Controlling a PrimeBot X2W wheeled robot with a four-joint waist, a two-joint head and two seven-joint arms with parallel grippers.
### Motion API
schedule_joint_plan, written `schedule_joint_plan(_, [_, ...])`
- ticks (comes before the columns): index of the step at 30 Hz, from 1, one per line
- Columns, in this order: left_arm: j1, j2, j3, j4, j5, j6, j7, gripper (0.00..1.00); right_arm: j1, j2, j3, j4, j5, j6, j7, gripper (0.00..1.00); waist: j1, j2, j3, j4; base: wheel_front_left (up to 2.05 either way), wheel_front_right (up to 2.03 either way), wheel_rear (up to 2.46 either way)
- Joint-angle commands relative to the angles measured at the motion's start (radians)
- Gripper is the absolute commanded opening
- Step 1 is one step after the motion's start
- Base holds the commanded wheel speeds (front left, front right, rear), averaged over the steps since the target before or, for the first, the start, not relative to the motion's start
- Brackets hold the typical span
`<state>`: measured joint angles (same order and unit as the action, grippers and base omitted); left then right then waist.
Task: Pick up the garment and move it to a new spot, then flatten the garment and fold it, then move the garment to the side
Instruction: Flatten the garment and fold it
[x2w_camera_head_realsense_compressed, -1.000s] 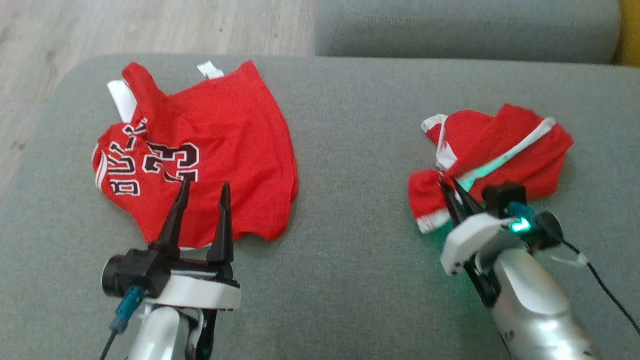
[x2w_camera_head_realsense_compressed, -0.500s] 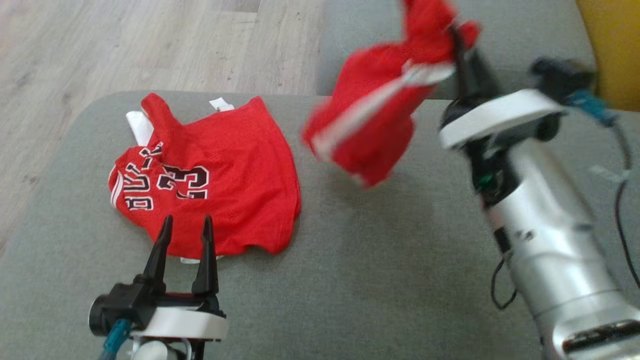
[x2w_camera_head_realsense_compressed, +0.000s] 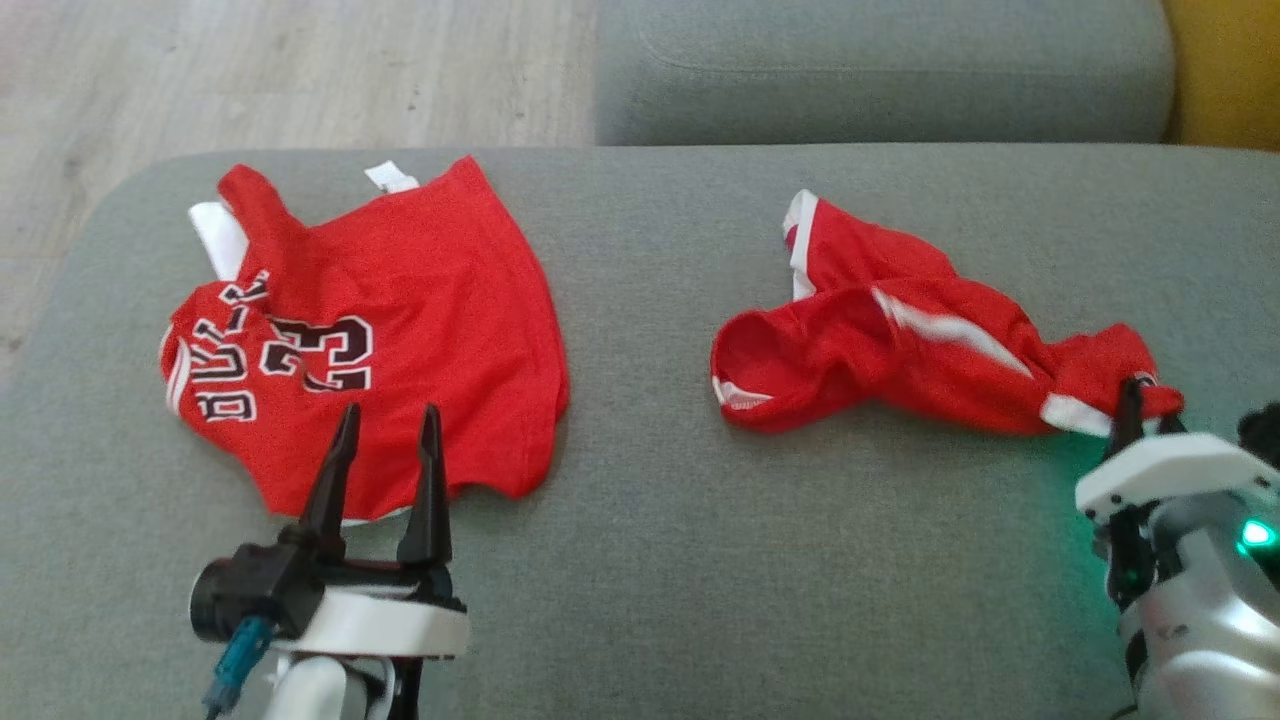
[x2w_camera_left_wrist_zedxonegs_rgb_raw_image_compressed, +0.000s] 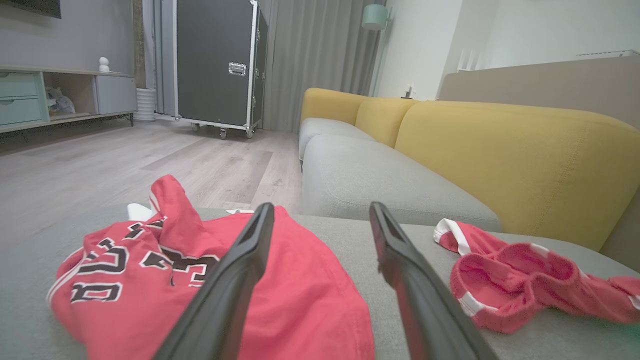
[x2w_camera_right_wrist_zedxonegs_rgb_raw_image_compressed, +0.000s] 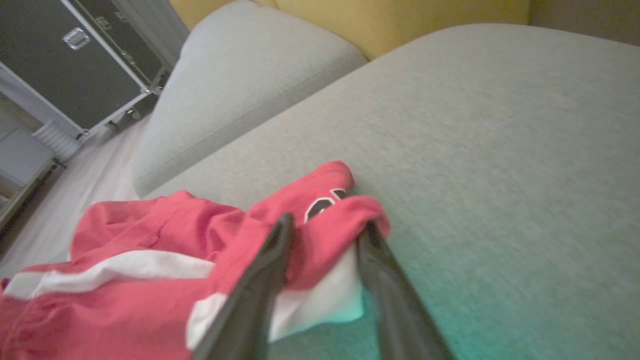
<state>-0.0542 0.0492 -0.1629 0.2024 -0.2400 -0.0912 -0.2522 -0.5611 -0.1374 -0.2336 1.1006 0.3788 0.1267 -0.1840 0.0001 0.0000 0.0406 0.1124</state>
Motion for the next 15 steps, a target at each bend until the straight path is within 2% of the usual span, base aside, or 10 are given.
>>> schedule_joint_plan(1, [-0.063,0.001,0.028,-0.033,-0.006,0.004,-0.010,1.00,-0.035,-0.005,-0.026,-0.008,-0.059,0.004,-0.034,1.00,-0.0001,0.0000,0.015,-0.018,0.00,0.00,0.00])
schedule_joint_plan(5, [-0.075,0.001,0.030,-0.031,-0.002,0.004,-0.010,1.00,-0.035,0.019,-0.111,-0.016,-0.148,0.004,-0.063,1.00,-0.0001,0.0000,0.019,-0.048,0.00,0.00,0.00])
schedule_joint_plan(8, [-0.082,0.001,0.030,-0.030,-0.001,0.003,-0.010,1.00,-0.033,0.044,-0.134,-0.091,-0.231,0.004,-0.073,1.00,-0.0001,0.0000,0.016,-0.069,0.00,0.00,0.00])
schedule_joint_plan(11, [-0.087,0.001,0.029,-0.032,0.000,0.003,-0.010,1.00,-0.015,0.073,-0.084,-0.227,-0.301,0.004,-0.077,1.00,-0.0001,0.0000,0.010,-0.087,0.00,0.00,0.00])
schedule_joint_plan(14, [-0.090,0.001,0.025,-0.036,-0.001,0.003,-0.010,1.00,0.041,0.085,0.006,-0.404,-0.299,0.004,-0.077,1.00,-0.0001,0.0000,0.004,-0.099,0.00,0.00,0.00])
schedule_joint_plan(15, [-0.090,0.001,0.025,-0.036,-0.001,0.003,-0.010,1.00,0.041,0.085,0.006,-0.404,-0.299,0.004,-0.077,1.00,-0.0001,0.0000,0.004,-0.099,0.00,0.00,0.00])
